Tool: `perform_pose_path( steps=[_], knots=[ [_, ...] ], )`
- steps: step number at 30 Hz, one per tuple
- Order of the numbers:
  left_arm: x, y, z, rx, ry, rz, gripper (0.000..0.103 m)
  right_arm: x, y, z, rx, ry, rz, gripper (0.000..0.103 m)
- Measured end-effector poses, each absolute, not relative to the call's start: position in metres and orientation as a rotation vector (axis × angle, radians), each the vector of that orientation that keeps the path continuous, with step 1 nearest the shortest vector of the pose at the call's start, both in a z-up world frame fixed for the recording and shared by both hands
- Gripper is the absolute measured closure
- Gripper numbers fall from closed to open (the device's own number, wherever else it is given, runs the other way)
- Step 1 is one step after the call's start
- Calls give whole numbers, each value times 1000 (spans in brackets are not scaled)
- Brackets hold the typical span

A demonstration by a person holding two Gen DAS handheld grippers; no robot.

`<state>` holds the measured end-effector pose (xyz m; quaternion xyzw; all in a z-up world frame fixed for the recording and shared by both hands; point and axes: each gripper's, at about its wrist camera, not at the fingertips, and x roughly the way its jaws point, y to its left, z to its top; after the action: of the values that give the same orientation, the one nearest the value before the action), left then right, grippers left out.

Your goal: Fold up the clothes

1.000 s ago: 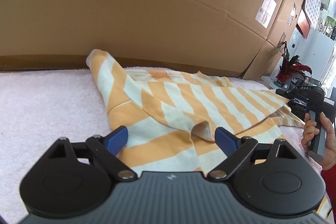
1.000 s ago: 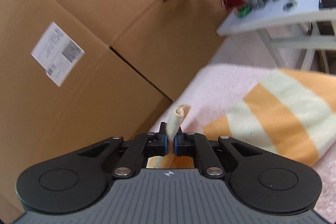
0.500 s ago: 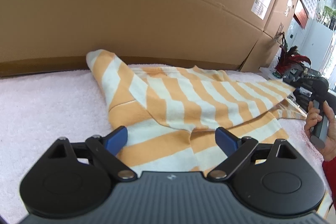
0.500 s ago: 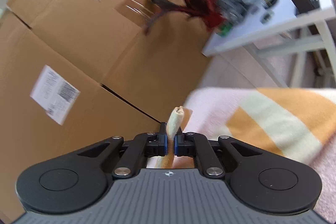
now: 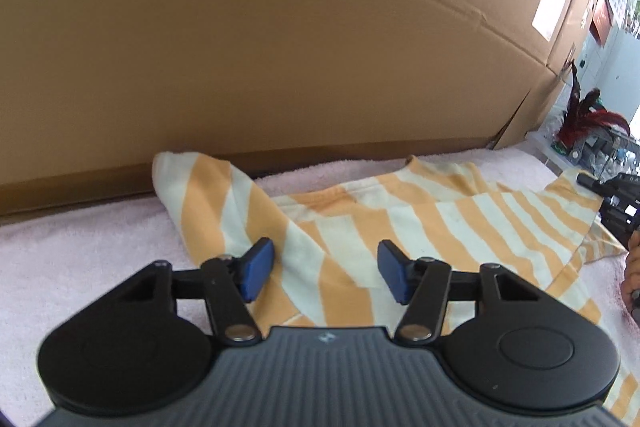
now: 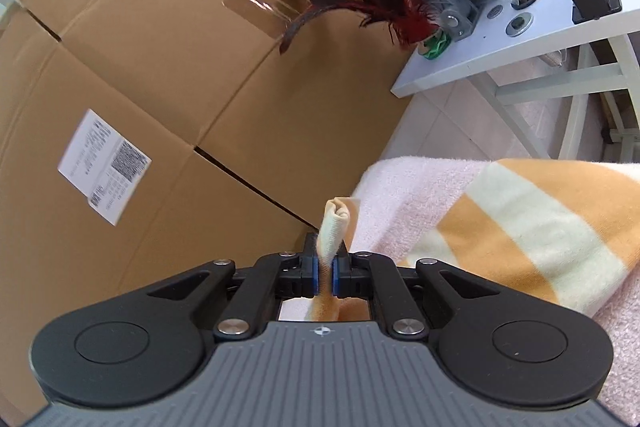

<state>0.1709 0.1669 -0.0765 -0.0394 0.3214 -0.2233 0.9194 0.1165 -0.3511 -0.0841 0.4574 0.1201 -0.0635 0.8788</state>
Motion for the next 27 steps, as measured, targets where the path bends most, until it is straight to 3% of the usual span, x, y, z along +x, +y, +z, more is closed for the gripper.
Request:
perform_pose_path(
  steps=[3, 5, 7, 9, 10, 11, 15, 19, 27],
  knots=[
    [165, 160, -71, -40, 631, -483, 43, 126, -344, -85, 904, 324, -146, 84],
    [161, 153, -63, 0, 617, -509, 40, 130, -340, -86, 885, 355, -151, 82],
    [158, 143, -51, 46, 595, -555, 28, 131, -340, -87, 890, 359, -147, 72],
    [162, 128, -42, 126, 583, -586, 18, 132, -338, -87, 883, 361, -150, 70],
    [166, 119, -40, 173, 584, -596, 19, 133, -336, -87, 865, 366, -153, 75],
    [171, 110, -39, 218, 592, -607, 20, 133, -335, -86, 853, 365, -150, 97],
    [192, 78, -44, 317, 668, -681, 52, 120, -335, -74, 821, 262, -141, 96],
    [202, 52, -55, 468, 677, -722, 53, 107, -335, -65, 840, 143, -87, 96],
    [221, 32, -58, 580, 744, -802, 47, 107, -340, -67, 954, 133, 1, 96]
  ],
)
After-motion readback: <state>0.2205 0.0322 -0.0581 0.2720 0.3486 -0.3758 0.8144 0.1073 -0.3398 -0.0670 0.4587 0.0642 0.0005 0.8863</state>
